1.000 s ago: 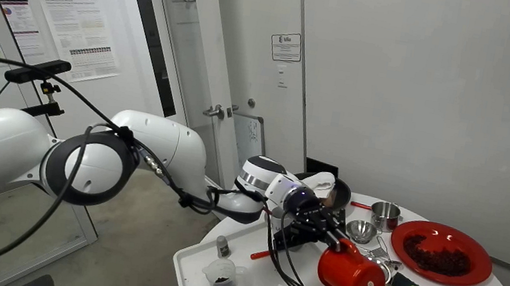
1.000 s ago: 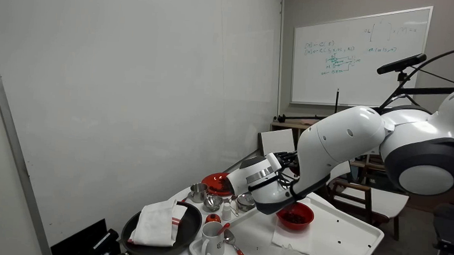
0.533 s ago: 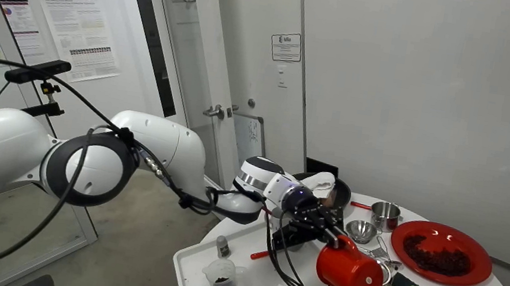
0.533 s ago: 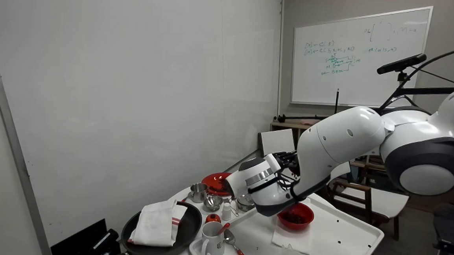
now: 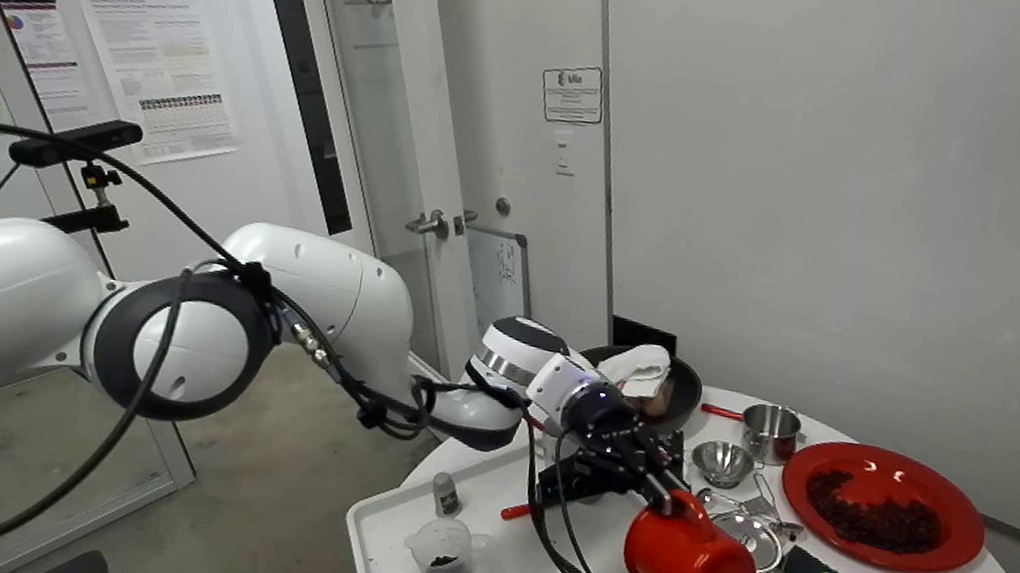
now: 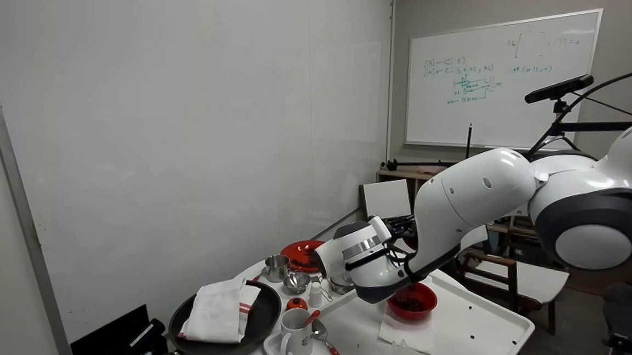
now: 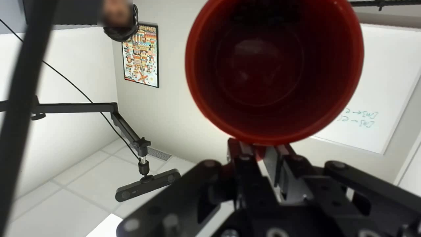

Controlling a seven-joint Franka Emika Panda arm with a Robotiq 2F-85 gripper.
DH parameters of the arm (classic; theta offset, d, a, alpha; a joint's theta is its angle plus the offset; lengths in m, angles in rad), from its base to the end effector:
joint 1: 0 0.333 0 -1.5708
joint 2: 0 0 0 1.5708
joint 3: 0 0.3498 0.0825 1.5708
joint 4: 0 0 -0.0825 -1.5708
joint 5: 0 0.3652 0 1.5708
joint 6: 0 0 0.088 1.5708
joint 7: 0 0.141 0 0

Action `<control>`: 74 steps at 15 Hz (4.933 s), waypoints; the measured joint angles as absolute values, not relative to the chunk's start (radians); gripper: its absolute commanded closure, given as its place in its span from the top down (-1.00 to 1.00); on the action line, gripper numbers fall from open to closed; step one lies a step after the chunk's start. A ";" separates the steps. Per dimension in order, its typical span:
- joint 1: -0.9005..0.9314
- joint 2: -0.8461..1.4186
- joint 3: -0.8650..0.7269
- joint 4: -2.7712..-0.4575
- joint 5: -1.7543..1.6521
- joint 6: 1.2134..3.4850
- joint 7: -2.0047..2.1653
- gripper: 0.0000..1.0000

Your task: Pour some of the contents from the jug into the red bowl, pour the contents in the red cup into the red bowl then pour some of the contents from the jug into the red bowl

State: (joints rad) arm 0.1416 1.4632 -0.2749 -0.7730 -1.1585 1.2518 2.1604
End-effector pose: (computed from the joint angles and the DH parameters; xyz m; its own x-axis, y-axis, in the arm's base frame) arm 0.7069 -0.1397 0.1059 0.0824 0.1075 0.9908 -0.9205 0.3892 0.0343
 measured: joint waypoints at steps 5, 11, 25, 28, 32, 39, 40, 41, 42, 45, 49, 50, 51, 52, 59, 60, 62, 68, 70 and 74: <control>0.114 1.463 -0.230 -0.770 -1.136 1.254 2.137 -0.86; 0.080 1.463 -0.182 -0.756 -1.028 1.288 2.083 -0.86; -0.043 1.416 0.026 -0.660 -0.805 1.571 1.761 -0.86; -0.070 1.402 0.078 -0.659 -0.774 1.592 1.688 -0.86; -0.093 1.388 0.131 -0.659 -0.751 1.594 1.615 -0.86; -0.107 1.386 0.206 -0.653 -0.729 1.607 1.527 -0.86; -0.107 1.386 0.218 -0.653 -0.728 1.617 1.511 -0.86; -0.107 1.386 0.231 -0.653 -0.726 1.628 1.495 -0.86; -0.107 1.387 0.243 -0.653 -0.723 1.638 1.483 -0.86; -0.111 1.394 0.283 -0.653 -0.701 1.677 1.446 -0.86; -0.129 1.425 0.325 -0.652 -0.666 1.727 1.415 -0.86; -0.135 1.436 0.333 -0.652 -0.658 1.745 1.410 -0.86; -0.142 1.448 0.340 -0.652 -0.652 1.765 1.408 -0.86; -0.149 1.460 0.347 -0.651 -0.648 1.788 1.406 -0.86; -0.188 1.478 0.365 -0.669 -0.599 1.966 1.402 -0.17; -0.191 1.478 0.366 -0.672 -0.592 1.978 1.402 -0.05; -0.196 1.478 0.367 -0.676 -0.578 1.991 1.398 0.26; -0.215 1.478 0.370 -0.683 -0.544 1.994 1.379 1.00; -0.222 1.478 0.378 -0.682 -0.539 1.990 1.370 1.00; -0.249 1.466 0.413 -0.682 -0.535 1.988 1.356 1.00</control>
State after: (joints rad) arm -0.2488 1.4659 0.4126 -0.6821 -0.5346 1.9884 1.3560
